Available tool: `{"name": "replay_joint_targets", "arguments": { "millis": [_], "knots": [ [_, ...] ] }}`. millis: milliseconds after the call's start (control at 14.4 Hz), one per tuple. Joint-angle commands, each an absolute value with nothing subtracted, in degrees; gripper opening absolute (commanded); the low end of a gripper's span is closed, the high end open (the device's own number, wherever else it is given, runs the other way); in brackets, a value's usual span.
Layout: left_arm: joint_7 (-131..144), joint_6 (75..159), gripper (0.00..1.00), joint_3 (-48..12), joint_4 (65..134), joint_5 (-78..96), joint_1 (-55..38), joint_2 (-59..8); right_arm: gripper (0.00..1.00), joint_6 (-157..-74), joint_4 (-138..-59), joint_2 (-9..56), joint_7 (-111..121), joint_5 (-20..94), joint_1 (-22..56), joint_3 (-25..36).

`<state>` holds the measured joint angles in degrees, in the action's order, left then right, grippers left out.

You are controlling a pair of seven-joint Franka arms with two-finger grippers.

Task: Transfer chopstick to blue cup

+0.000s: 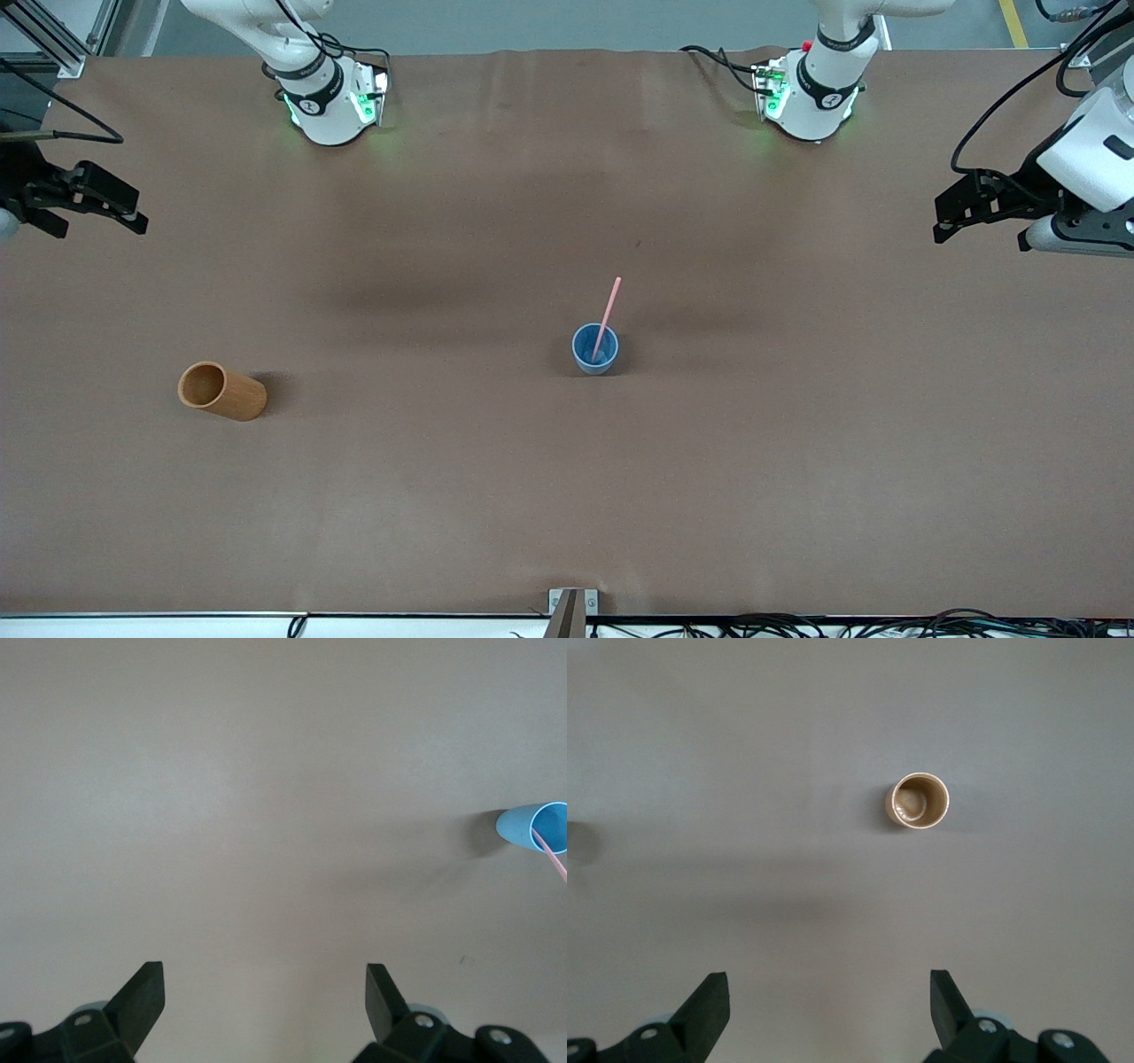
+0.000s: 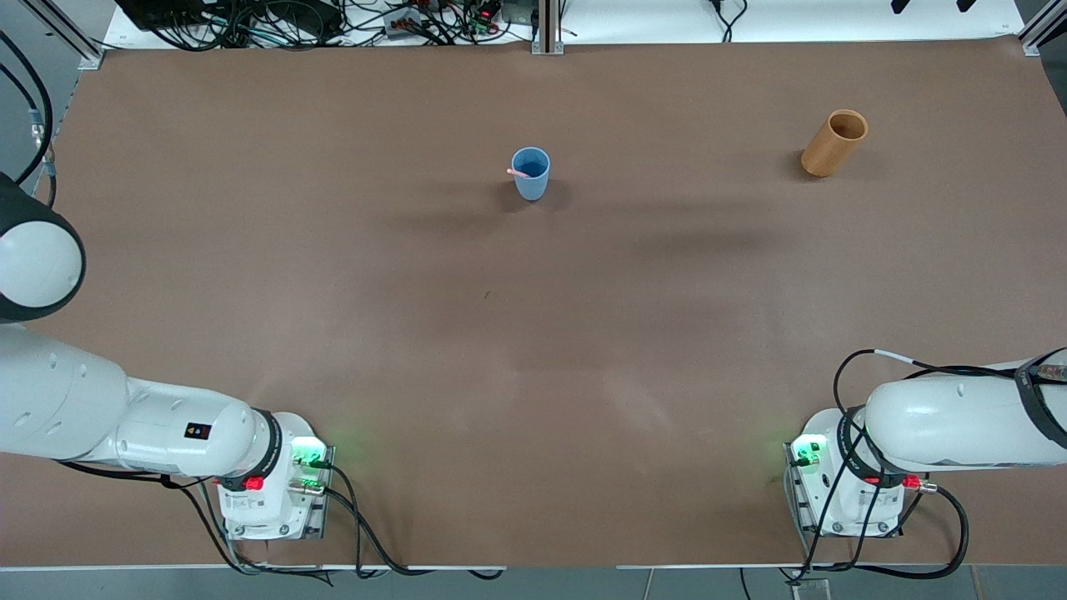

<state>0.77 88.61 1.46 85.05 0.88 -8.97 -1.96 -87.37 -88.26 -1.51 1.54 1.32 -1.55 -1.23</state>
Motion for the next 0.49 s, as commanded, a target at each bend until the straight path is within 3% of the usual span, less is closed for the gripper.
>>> {"name": "replay_joint_targets", "arguments": {
  "millis": [0,416],
  "knots": [
    [0.6,88.2,1.0,1.1,83.3,1.0,-8.2,-2.7,1.0,-87.7,-87.7,-1.3,1.8,0.2,-1.7,-1.4],
    [0.5,88.2,1.0,1.1,83.3,1.0,-8.3,-2.7,1.0,-87.5,-87.9,-1.3,1.8,0.2,-1.7,-1.3]
  ]
}}
